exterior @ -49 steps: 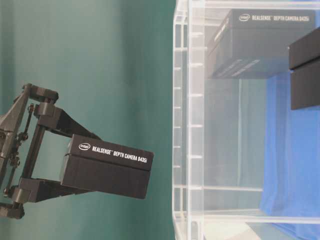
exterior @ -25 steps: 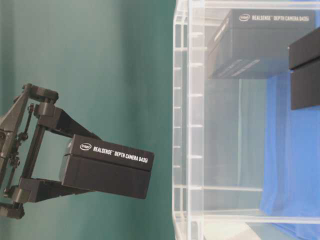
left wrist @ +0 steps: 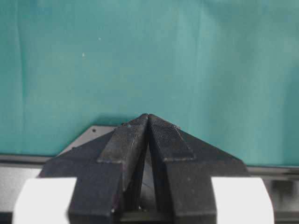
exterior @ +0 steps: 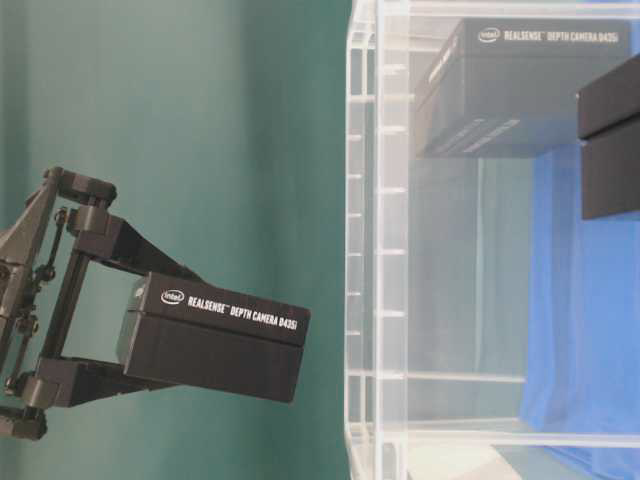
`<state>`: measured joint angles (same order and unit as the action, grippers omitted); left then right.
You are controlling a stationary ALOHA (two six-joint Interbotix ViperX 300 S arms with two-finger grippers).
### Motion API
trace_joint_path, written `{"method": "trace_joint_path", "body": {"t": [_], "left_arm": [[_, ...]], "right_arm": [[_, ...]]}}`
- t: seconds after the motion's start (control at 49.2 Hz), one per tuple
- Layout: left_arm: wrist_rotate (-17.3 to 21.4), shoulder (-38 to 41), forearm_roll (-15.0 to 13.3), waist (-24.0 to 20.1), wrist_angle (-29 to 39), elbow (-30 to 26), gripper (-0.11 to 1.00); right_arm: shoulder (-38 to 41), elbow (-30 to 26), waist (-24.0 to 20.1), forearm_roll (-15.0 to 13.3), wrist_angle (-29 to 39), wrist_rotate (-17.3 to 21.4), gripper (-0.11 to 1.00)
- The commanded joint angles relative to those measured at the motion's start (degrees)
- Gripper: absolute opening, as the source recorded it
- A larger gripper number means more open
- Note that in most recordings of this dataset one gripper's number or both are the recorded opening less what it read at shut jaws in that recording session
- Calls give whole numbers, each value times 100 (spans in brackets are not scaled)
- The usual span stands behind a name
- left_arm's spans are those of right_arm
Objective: Take the box out of the case with the right arm.
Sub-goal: 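Raise the held box up out of the bin, then carry the held box forward over the bin's front wall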
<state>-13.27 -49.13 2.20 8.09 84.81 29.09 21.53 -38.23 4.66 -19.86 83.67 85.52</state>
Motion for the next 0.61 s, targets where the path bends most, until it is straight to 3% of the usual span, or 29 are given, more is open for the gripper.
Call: {"method": "trace_joint_path", "body": {"t": [0.0,0.589], "left_arm": [[0,18,9,-18,-44,-53,2],[-26,35,9,-18,-53,-35,2]], "right_arm": [[-308,-176,-88,-18,0,26,69],[-308,-211,-677,-9,272,686,69]]}}
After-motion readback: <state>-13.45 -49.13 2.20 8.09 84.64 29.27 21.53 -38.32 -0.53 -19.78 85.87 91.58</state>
